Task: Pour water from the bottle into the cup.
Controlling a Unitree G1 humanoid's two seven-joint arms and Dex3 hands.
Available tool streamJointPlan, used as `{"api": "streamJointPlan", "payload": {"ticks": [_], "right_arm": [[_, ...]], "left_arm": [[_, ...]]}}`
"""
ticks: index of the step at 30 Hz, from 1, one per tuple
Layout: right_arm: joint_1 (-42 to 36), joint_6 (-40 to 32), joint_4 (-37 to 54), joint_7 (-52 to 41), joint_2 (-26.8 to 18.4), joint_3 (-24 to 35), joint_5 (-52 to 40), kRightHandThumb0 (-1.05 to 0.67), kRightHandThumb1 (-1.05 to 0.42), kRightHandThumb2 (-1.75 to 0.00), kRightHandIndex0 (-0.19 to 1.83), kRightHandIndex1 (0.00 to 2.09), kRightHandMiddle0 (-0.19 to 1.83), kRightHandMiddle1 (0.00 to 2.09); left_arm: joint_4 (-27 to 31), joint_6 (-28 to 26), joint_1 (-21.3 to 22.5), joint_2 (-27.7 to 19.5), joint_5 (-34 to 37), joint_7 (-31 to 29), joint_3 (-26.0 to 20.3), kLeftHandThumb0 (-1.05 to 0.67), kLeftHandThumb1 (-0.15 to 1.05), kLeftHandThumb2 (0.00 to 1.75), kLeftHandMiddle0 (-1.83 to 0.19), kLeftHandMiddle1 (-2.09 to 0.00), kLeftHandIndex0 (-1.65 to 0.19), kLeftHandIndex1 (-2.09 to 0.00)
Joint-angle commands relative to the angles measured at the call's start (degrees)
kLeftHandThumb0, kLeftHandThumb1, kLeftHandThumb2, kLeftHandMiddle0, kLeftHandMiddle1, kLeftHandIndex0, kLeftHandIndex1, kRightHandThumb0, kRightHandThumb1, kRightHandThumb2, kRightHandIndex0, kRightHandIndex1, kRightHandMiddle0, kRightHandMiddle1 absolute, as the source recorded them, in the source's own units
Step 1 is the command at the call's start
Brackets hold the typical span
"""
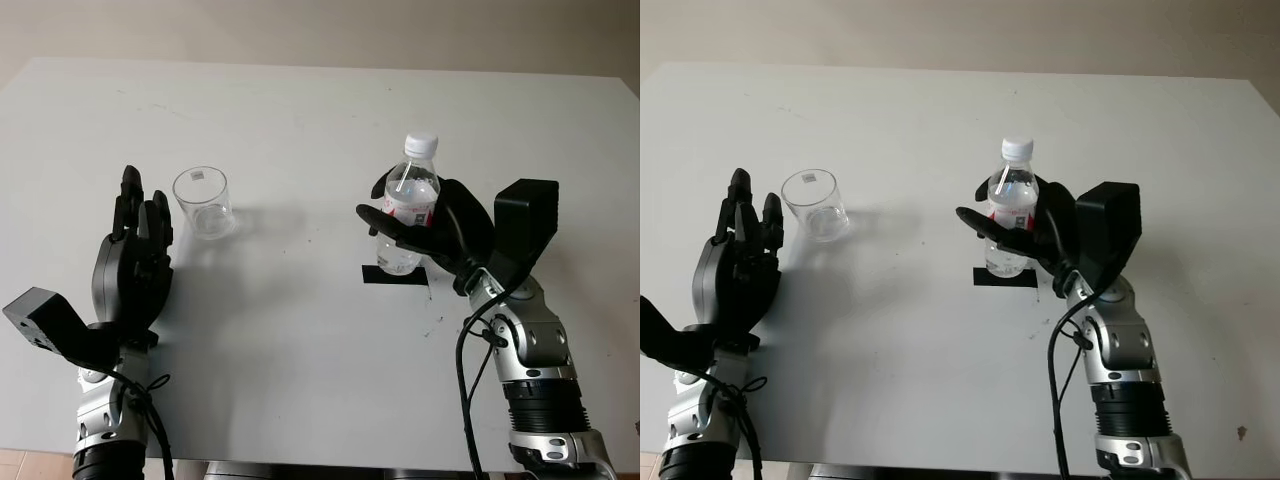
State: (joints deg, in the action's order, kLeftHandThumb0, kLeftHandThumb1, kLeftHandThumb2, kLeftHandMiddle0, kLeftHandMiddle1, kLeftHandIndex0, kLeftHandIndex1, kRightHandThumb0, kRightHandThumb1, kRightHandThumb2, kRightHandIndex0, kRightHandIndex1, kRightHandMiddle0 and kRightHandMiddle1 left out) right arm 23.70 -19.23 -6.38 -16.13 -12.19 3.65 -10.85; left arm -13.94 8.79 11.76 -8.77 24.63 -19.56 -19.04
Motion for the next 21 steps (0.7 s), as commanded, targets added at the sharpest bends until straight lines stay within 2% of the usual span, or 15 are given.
{"api": "streamJointPlan", "payload": {"ticks": [1, 10, 21], "right_arm": [[-0.5, 1.2, -0.1, 0.1, 0.3, 0.7, -0.2, -0.18, -1.05, -0.35, 1.41, 2.09, 1.09, 2.09], [-1.6, 3.1, -1.3, 0.1, 1.0, 0.7, -0.5, -0.18, -1.05, -0.33, 1.39, 2.09, 1.11, 2.09], [-4.4, 13.4, -3.6, 0.0, 1.0, -1.1, 3.6, -0.20, -1.05, -0.30, 1.40, 2.09, 1.12, 2.09]], "left_arm": [[-0.4, -0.4, -1.5, 0.2, 0.4, -0.3, -0.2, -0.76, 1.05, 0.44, 0.19, -0.03, 0.19, 0.00], [-0.7, 0.1, -1.4, -0.7, -0.3, -0.8, 0.0, -0.77, 1.05, 0.47, 0.19, -0.02, 0.19, 0.00], [-1.1, 0.4, -1.1, -0.9, -0.2, -1.4, -0.3, -0.76, 1.05, 0.47, 0.19, -0.03, 0.19, 0.00]]}}
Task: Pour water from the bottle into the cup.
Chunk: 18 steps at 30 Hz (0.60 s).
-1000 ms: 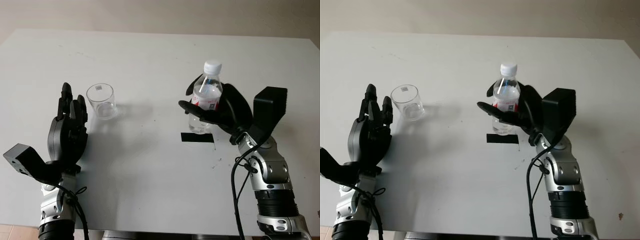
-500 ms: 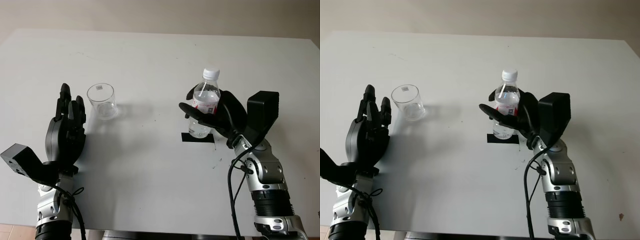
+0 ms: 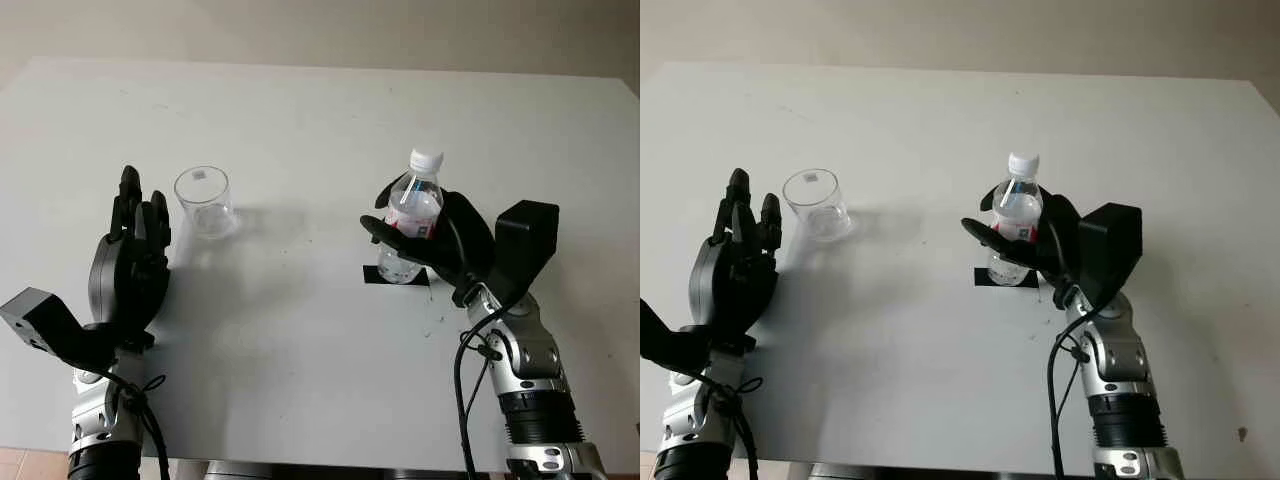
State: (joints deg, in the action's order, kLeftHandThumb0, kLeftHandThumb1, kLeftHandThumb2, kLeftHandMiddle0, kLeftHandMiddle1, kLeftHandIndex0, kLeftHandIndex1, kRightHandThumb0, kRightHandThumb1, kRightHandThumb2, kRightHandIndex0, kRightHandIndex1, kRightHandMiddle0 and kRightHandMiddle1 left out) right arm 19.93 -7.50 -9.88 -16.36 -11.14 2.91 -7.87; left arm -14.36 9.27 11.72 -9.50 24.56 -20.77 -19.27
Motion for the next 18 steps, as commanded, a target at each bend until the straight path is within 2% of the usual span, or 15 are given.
{"api": "streamJointPlan", "payload": {"ticks": [1, 4, 7, 12, 16, 18], "right_arm": [[-0.9, 4.1, -0.9, 0.0, -0.1, -0.6, 1.3, -0.20, -1.05, -0.30, 1.39, 2.09, 1.13, 2.09], [-1.5, 9.3, -2.9, -0.3, -0.2, -1.2, 3.1, -0.21, -1.05, -0.30, 1.36, 2.09, 1.13, 2.09], [-1.7, 13.1, -4.7, -0.3, -0.5, -1.9, 4.9, -0.23, -1.05, -0.30, 1.22, 2.09, 1.09, 2.09], [-1.8, 14.9, -6.3, -0.5, -0.8, -2.7, 6.5, -0.24, -1.05, -0.27, 1.04, 2.09, 0.99, 2.09], [-1.9, 13.9, -6.8, -1.5, -1.2, -3.0, 6.7, -0.29, -1.05, -0.18, 0.65, 2.09, 0.69, 2.09], [-2.2, 12.6, -6.4, -1.7, -0.9, -2.7, 6.0, -0.31, -1.05, -0.13, 0.45, 2.09, 0.47, 2.09]], "left_arm": [[-0.7, -0.1, -1.0, -0.3, -0.2, -0.3, 0.0, -0.77, 1.05, 0.48, 0.19, -0.03, 0.19, 0.00], [-0.7, -0.2, -1.0, -0.4, -0.2, -0.4, 0.0, -0.77, 1.05, 0.48, 0.19, -0.02, 0.19, 0.00], [-0.7, -0.2, -0.9, -0.4, -0.1, -0.4, 0.0, -0.76, 1.05, 0.48, 0.19, -0.02, 0.19, 0.00], [-0.9, -0.2, -0.9, -0.4, 0.0, -0.5, -0.1, -0.77, 1.05, 0.48, 0.19, -0.02, 0.19, 0.00], [-0.9, -0.2, -0.9, -0.4, -0.1, -0.3, -0.2, -0.76, 1.05, 0.47, 0.19, -0.02, 0.19, 0.00], [-0.9, -0.1, -0.9, -0.5, -0.3, -0.3, -0.1, -0.77, 1.05, 0.47, 0.19, -0.02, 0.19, 0.00]]}}
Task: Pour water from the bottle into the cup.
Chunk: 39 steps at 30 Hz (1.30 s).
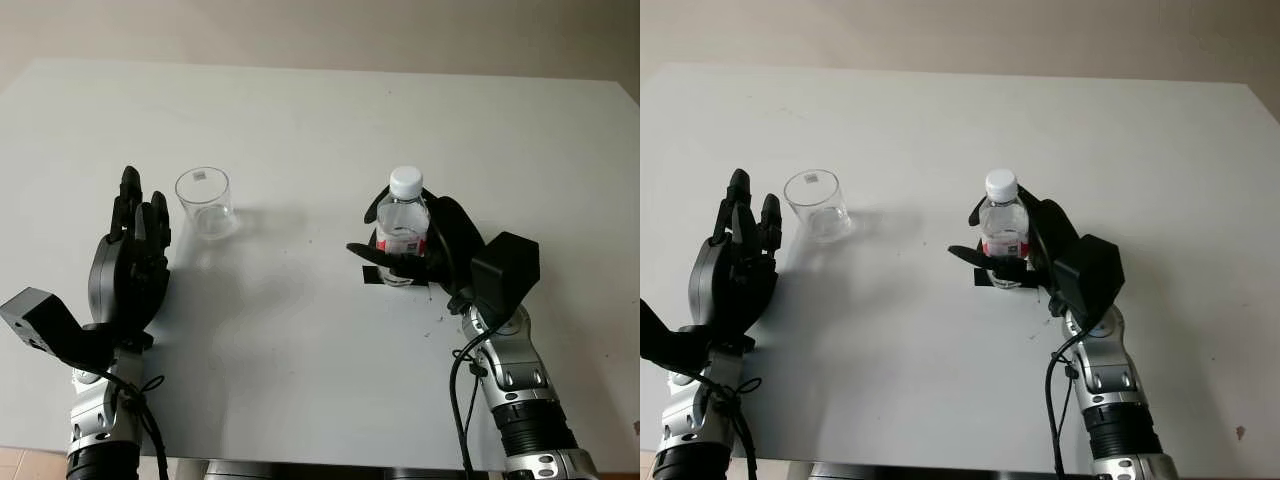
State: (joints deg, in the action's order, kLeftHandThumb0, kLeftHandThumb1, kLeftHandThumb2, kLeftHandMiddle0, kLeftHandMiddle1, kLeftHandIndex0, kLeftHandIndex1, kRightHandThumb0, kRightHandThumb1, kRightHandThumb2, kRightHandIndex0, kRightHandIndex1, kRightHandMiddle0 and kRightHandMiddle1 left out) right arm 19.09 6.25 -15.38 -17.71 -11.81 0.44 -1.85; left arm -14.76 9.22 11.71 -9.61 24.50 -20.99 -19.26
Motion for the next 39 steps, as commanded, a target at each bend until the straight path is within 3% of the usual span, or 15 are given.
{"api": "streamJointPlan", "payload": {"ticks": [1, 6, 15, 18, 19, 20, 21, 22, 24, 25, 28, 39], "right_arm": [[-1.5, -2.0, -0.6, -0.4, -0.1, -0.1, -0.4, -0.32, -1.05, -0.12, 0.41, 2.09, 0.42, 2.09], [-2.3, -5.1, 0.6, -0.6, 0.3, 0.2, -2.0, -0.32, -1.05, -0.12, 0.19, 2.09, 0.17, 2.09], [-3.8, -11.8, 3.7, 0.7, 1.7, 2.4, -6.2, -0.38, -1.02, -0.06, 0.07, 2.09, 0.01, 2.09], [-4.7, -10.7, 4.6, 0.7, 1.4, 2.4, -6.1, -0.47, -1.00, -0.05, -0.13, 2.05, -0.14, 2.07], [-4.9, -10.4, 4.8, 0.0, 1.1, 2.5, -6.4, -0.49, -0.99, -0.05, -0.16, 1.94, -0.17, 2.00], [-5.1, -9.6, 4.8, -0.7, 0.7, 2.4, -6.4, -0.52, -0.98, -0.05, -0.18, 1.66, -0.18, 1.78], [-5.3, -8.5, 4.7, -1.5, 0.1, 2.2, -6.0, -0.56, -0.97, -0.05, -0.18, 1.32, -0.19, 1.48], [-5.5, -7.0, 4.5, -2.5, -0.5, 2.0, -5.6, -0.60, -0.96, -0.05, -0.16, 0.86, -0.19, 1.05], [-5.6, -4.4, 3.6, -4.4, -1.3, 2.1, -5.5, -0.69, -0.93, -0.05, -0.15, 0.29, -0.18, 0.48], [-5.6, -2.8, 3.1, -4.9, -1.6, 2.0, -5.1, -0.73, -0.92, -0.05, -0.17, 0.17, -0.19, 0.34], [-5.8, 1.3, 2.0, -5.2, -2.5, 1.8, -3.5, -0.87, -0.91, -0.05, -0.19, 0.02, -0.19, 0.05], [-7.3, 9.5, 2.3, -2.1, -1.9, 2.5, -1.4, -1.00, -0.91, -0.06, -0.19, 0.00, -0.19, 0.00]], "left_arm": [[-0.6, 0.0, -0.9, -0.5, -0.2, -0.3, -0.2, -0.77, 1.05, 0.47, 0.19, -0.02, 0.19, 0.00], [-0.7, -0.1, -0.8, -0.6, -0.1, -0.1, -0.3, -0.77, 1.05, 0.47, 0.19, -0.03, 0.19, 0.00], [-1.1, -0.1, -0.6, -1.0, 0.1, -0.7, -0.6, -0.76, 1.05, 0.48, 0.19, -0.03, 0.19, 0.00], [-1.0, -0.5, -0.7, -1.3, 0.0, -0.7, -0.6, -0.76, 1.05, 0.48, 0.19, -0.04, 0.19, 0.00], [-1.0, -0.5, -0.6, -1.4, 0.0, -0.7, -0.6, -0.76, 1.05, 0.48, 0.19, -0.04, 0.19, 0.00], [-1.0, -0.5, -0.6, -1.4, 0.1, -0.7, -0.5, -0.76, 1.05, 0.47, 0.19, -0.04, 0.19, 0.00], [-1.1, -0.5, -0.5, -1.4, 0.1, -0.8, -0.5, -0.76, 1.05, 0.47, 0.19, -0.04, 0.19, 0.00], [-1.2, -0.5, -0.4, -1.4, 0.2, -0.8, -0.5, -0.75, 1.05, 0.47, 0.19, -0.04, 0.19, 0.00], [-1.2, -0.6, -0.4, -1.3, 0.2, -0.6, -0.5, -0.75, 1.05, 0.46, 0.19, -0.04, 0.19, 0.00], [-1.1, -0.5, -0.4, -1.3, 0.1, -0.5, -0.4, -0.75, 1.05, 0.46, 0.19, -0.04, 0.19, 0.00], [-0.9, -0.5, -0.4, -1.2, 0.2, -0.7, -0.3, -0.75, 1.05, 0.48, 0.19, -0.02, 0.19, 0.00], [-1.4, 0.0, -0.4, -0.6, 0.2, -0.6, -0.2, -0.75, 1.05, 0.47, 0.19, -0.03, 0.19, 0.00]]}}
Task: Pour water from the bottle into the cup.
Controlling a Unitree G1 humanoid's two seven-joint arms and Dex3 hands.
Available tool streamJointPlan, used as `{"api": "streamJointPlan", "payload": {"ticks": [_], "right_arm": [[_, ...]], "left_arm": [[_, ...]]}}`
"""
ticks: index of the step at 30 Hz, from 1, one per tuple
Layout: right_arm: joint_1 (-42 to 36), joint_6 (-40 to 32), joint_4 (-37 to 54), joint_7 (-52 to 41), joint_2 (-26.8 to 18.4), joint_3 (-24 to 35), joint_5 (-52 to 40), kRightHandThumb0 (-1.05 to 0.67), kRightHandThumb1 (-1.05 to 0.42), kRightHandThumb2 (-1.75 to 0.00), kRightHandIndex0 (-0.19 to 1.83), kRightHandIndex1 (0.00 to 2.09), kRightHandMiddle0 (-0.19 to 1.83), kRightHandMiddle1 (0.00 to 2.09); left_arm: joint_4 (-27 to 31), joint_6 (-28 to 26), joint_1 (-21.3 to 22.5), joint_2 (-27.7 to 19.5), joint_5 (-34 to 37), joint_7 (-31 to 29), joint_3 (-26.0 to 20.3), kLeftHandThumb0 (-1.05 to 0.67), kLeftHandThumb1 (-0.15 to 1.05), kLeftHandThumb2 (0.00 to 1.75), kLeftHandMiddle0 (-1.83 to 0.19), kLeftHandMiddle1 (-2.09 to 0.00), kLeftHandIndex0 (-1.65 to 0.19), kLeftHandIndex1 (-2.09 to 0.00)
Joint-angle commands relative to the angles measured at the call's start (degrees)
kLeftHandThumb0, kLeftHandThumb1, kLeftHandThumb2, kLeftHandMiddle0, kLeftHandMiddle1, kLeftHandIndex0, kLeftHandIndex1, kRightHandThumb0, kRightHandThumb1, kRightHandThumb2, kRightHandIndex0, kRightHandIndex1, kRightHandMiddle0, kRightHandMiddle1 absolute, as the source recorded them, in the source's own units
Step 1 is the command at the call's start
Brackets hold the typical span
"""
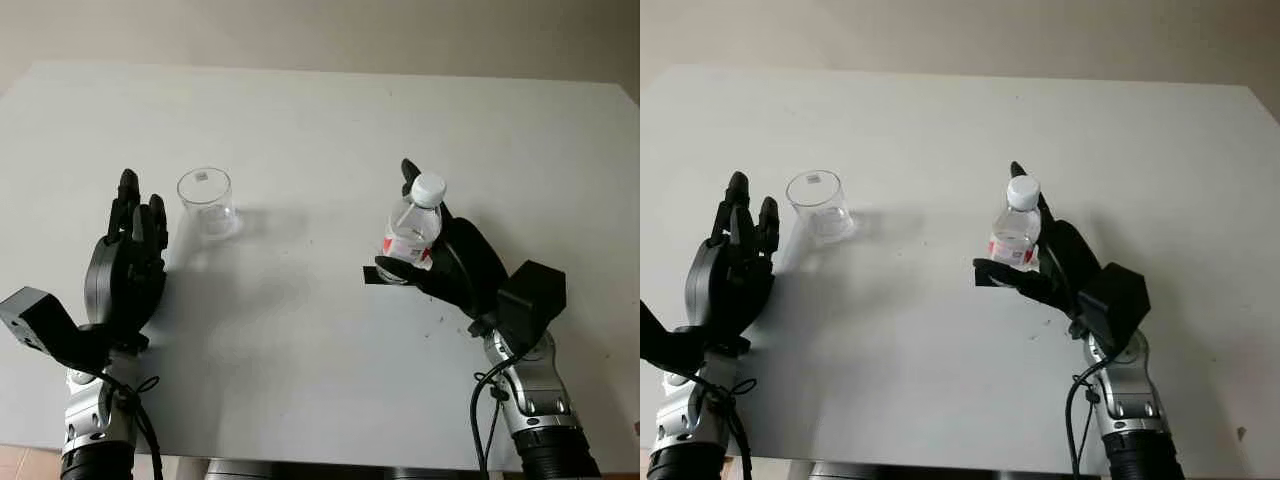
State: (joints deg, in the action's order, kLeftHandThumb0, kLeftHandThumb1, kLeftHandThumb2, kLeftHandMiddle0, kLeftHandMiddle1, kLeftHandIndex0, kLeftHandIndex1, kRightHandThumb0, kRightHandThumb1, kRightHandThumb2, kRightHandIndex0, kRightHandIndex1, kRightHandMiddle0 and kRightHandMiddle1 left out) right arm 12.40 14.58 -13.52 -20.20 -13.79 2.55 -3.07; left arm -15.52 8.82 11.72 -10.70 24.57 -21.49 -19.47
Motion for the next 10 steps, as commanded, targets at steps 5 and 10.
{"api": "streamJointPlan", "payload": {"ticks": [5, 10], "right_arm": [[-0.3, 3.4, -1.1, 1.6, 0.4, 1.0, -0.8, -0.98, -0.92, -0.06, -0.19, 0.00, -0.19, 0.00], [-0.4, 3.1, -0.8, 3.5, 0.6, 0.8, 0.2, -0.98, -0.93, -0.06, -0.19, 0.00, -0.19, 0.00]], "left_arm": [[-0.3, 0.2, -0.7, 0.6, 0.0, 0.1, 0.1, -0.77, 1.05, 0.46, 0.19, -0.02, 0.19, 0.00], [-0.2, 0.1, -0.8, 0.7, 0.2, 0.1, -0.1, -0.77, 1.05, 0.46, 0.19, -0.03, 0.19, 0.00]]}}
